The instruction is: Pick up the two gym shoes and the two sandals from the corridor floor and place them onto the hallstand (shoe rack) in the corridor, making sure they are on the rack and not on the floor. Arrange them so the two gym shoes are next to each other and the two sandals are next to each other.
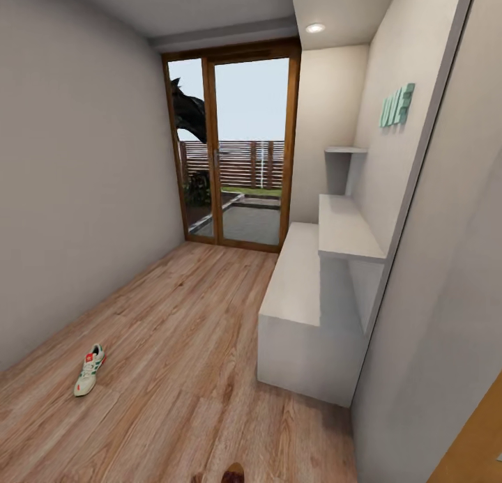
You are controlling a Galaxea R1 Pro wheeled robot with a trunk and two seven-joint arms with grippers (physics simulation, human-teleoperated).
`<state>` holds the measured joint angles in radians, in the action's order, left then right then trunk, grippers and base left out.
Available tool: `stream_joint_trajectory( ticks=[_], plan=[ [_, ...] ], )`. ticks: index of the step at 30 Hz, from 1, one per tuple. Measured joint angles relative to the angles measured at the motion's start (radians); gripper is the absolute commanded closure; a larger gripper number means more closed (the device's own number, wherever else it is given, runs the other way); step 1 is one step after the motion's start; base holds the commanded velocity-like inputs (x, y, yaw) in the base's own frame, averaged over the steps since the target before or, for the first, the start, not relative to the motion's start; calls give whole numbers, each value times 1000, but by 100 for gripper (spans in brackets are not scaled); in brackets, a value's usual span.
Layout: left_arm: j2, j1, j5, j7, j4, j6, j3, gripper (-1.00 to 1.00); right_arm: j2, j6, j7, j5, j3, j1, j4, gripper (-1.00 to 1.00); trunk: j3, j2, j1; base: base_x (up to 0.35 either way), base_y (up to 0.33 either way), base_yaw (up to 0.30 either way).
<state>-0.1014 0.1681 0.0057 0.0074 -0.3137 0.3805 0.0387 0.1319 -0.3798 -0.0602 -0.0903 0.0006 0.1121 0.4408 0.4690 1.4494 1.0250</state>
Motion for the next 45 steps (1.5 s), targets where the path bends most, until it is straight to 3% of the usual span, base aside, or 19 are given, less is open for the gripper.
stream_joint_trajectory(
  ticks=[19,20,25,32,37,41,45],
  plan=[
    [1,0,-2,0,-1,0,0,-100,-7,1,6,15,11,0,-1,-100,0,0,0,0,0,1],
    [2,4,-2,-1,-6,-1,-2,-100,-20,1,11,45,44,1,17,-100,0,0,0,0,0,0],
    [4,27,-2,-9,-22,-7,-5,-100,-42,3,12,111,119,3,101,-100,0,0,0,0,0,0],
    [6,97,-3,-13,-24,-21,-9,-100,-89,24,20,168,205,18,271,-100,0,0,0,0,0,0],
    [7,145,-4,-14,-19,-36,-12,-100,-133,112,28,183,244,48,386,-100,0,0,0,0,0,0],
    [7,169,-4,-14,-19,-58,-13,-100,-170,239,42,188,257,83,477,-100,0,0,0,0,0,0],
    [6,182,-3,-18,-18,-83,-13,-100,-209,375,103,190,264,124,560,-100,0,0,0,0,0,0]
  ],
)
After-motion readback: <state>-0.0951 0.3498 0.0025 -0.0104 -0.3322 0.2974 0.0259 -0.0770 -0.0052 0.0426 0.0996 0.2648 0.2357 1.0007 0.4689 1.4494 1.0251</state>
